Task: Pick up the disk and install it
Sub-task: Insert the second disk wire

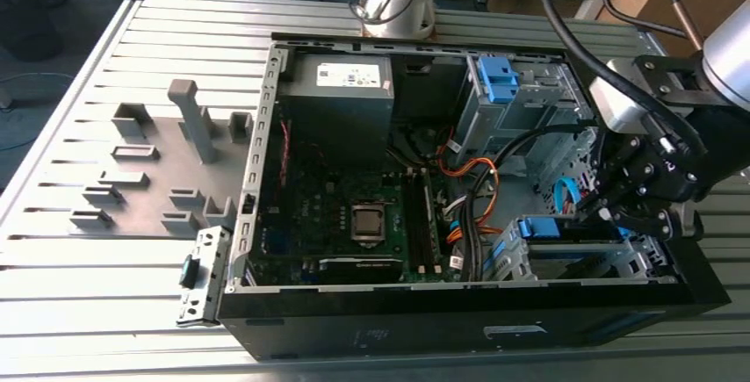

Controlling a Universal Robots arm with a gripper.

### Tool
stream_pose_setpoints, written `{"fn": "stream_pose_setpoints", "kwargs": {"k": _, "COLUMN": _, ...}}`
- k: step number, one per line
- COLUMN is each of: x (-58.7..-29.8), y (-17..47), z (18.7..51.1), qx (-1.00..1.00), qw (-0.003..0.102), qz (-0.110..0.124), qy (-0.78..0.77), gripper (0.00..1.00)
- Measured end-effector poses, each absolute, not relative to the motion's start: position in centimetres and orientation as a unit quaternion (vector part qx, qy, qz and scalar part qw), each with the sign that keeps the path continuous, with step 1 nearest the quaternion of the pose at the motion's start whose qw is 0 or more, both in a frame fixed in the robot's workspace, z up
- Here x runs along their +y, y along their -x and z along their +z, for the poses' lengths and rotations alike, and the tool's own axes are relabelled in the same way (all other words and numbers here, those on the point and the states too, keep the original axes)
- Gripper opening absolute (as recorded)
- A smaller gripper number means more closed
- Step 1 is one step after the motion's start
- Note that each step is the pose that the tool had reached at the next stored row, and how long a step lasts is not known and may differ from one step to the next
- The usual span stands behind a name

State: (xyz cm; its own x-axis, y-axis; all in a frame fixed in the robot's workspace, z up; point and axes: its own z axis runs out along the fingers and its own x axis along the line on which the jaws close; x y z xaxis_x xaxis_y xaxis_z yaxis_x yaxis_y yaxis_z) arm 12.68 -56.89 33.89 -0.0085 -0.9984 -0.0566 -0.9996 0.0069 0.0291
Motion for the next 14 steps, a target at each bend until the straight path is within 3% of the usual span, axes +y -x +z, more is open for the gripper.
{"fn": "stream_pose_setpoints", "kwargs": {"k": 14, "x": -56.96, "y": -12.71, "z": 33.19, "qx": 0.709, "qw": 0.010, "qz": 0.030, "qy": 0.704, "gripper": 0.16}}
